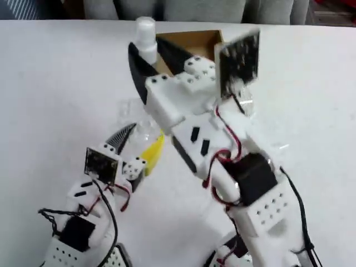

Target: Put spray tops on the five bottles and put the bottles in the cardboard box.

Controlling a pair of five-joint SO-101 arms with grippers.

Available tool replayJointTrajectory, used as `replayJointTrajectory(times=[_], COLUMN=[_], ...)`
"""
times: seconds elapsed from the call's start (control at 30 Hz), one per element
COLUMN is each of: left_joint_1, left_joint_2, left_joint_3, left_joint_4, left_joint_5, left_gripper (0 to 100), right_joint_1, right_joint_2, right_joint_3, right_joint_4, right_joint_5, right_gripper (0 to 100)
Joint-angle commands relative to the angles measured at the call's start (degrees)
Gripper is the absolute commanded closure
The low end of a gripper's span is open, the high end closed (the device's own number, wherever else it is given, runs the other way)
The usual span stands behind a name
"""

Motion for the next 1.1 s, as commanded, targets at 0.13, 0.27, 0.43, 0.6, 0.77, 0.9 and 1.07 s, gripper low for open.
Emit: replayJointTrajectory(times=[0.13, 0.27, 0.43, 0.6, 0.77, 0.9, 1.07], left_joint_1=[0.84, 0.84, 0.84, 0.84, 0.84, 0.84, 0.84], left_joint_2=[-0.66, -0.66, -0.66, -0.66, -0.66, -0.66, -0.66], left_joint_3=[-0.26, -0.26, -0.26, -0.26, -0.26, -0.26, -0.26], left_joint_4=[-2.11, -2.11, -2.11, -2.11, -2.11, -2.11, -2.11], left_joint_5=[-0.62, -0.62, -0.53, -0.53, -0.53, -0.53, -0.53], left_gripper=[98, 98, 98, 98, 98, 98, 98], right_joint_1=[1.01, 1.10, 1.71, 2.95, 2.86, 1.98, 1.10], right_joint_2=[-5.67, -5.58, -4.44, -2.15, -2.15, -2.15, -2.15], right_joint_3=[11.78, 13.36, 13.45, 13.71, 13.89, 16.53, 19.69], right_joint_4=[-12.79, -15.78, -16.40, -16.48, -15.96, -16.22, -16.48], right_joint_5=[-0.18, -0.18, -0.18, -0.53, -0.62, -0.62, -1.14], right_gripper=[98.2, 98.2, 98.2, 98.2, 98.2, 98.2, 98.2])
